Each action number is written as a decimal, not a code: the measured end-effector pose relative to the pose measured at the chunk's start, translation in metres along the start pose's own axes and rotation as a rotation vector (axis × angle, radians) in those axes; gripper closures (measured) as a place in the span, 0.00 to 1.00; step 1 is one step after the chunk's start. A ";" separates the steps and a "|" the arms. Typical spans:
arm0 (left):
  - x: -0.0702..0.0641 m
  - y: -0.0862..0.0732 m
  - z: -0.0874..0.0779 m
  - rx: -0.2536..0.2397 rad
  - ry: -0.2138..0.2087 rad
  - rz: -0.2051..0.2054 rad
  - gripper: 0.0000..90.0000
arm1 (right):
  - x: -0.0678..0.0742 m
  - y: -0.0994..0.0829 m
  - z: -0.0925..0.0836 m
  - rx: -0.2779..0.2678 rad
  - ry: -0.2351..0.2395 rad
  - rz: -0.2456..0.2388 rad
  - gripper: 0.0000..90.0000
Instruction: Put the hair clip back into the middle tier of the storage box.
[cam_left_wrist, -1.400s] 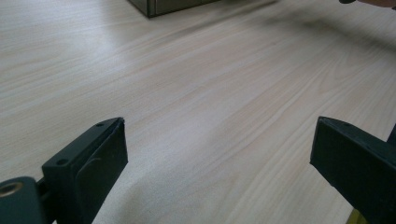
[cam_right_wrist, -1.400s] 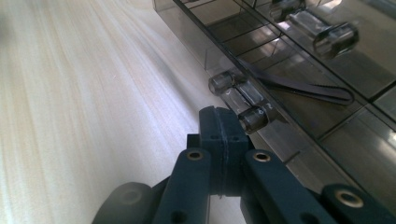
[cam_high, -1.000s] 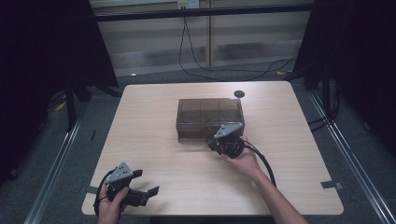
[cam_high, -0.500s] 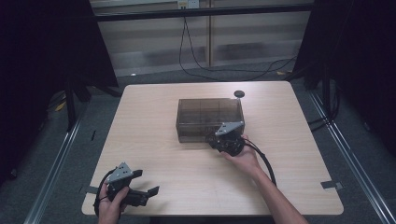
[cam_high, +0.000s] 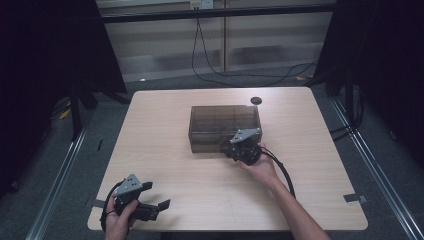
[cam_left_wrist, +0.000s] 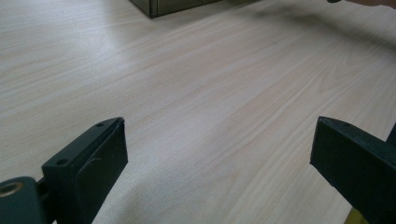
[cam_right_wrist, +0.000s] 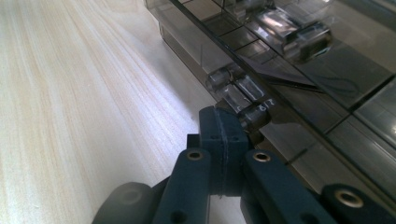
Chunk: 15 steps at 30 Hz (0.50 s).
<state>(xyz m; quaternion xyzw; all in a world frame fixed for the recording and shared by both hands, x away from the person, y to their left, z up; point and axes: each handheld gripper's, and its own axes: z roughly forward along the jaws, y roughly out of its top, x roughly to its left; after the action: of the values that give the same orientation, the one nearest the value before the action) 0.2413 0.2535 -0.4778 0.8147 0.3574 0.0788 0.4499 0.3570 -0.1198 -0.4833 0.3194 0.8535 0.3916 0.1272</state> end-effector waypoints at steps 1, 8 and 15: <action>0.000 0.000 0.000 0.000 0.000 0.000 0.05 | 0.000 0.000 0.000 0.004 -0.001 0.001 1.00; 0.001 -0.001 0.000 0.002 0.001 -0.007 0.05 | -0.003 0.002 0.001 0.004 -0.002 0.001 1.00; 0.002 -0.001 -0.001 0.000 -0.005 -0.004 0.05 | -0.006 0.005 0.004 0.008 -0.007 0.005 1.00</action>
<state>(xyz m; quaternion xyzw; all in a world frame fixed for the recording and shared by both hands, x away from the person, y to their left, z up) 0.2416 0.2554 -0.4788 0.8142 0.3579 0.0758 0.4508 0.3654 -0.1194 -0.4826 0.3232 0.8539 0.3873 0.1279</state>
